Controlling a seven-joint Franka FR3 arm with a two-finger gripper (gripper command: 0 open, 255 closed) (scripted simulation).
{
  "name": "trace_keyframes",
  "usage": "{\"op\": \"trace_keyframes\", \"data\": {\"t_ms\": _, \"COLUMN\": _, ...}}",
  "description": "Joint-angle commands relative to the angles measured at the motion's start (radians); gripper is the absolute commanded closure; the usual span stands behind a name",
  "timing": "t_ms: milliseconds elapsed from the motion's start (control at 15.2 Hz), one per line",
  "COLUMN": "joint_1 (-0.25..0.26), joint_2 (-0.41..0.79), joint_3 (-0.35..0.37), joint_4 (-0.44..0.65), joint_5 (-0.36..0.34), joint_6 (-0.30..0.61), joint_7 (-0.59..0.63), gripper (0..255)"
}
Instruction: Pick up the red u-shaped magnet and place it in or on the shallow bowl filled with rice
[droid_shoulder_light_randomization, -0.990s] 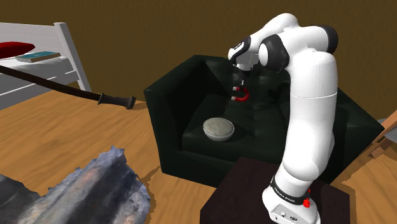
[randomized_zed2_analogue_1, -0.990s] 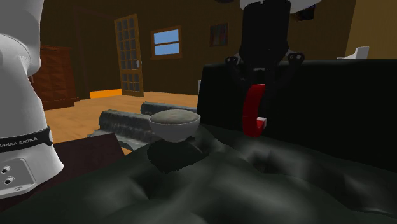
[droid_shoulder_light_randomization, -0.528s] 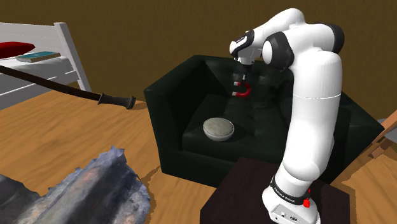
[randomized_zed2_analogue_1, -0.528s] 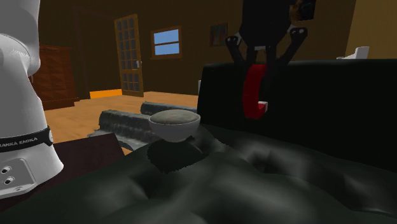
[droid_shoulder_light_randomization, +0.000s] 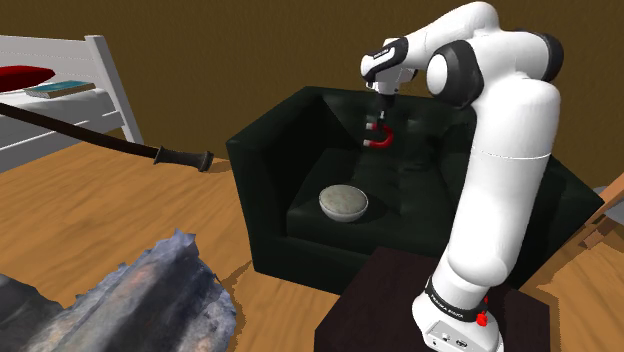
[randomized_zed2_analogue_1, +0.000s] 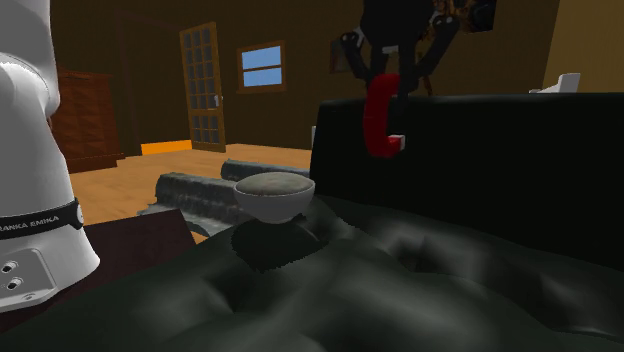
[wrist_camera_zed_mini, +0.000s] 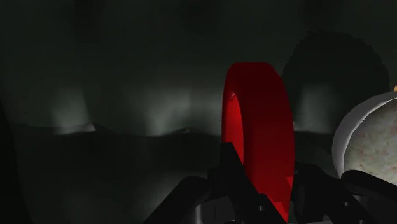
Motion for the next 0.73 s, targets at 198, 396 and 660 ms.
{"op": "trace_keyframes", "data": {"t_ms": 198, "joint_1": 0.099, "joint_2": -0.199, "joint_3": 0.036, "joint_4": -0.178, "joint_5": -0.147, "joint_6": 0.036, "joint_7": 0.18, "gripper": 255}}
{"op": "trace_keyframes", "data": {"t_ms": 396, "joint_1": 0.127, "joint_2": -0.304, "joint_3": 0.085, "joint_4": -0.264, "joint_5": -0.218, "joint_6": 0.039, "joint_7": 0.288, "gripper": 255}}
{"op": "trace_keyframes", "data": {"t_ms": 660, "joint_1": 0.148, "joint_2": -0.42, "joint_3": 0.164, "joint_4": -0.362, "joint_5": -0.279, "joint_6": 0.031, "joint_7": 0.421, "gripper": 255}}
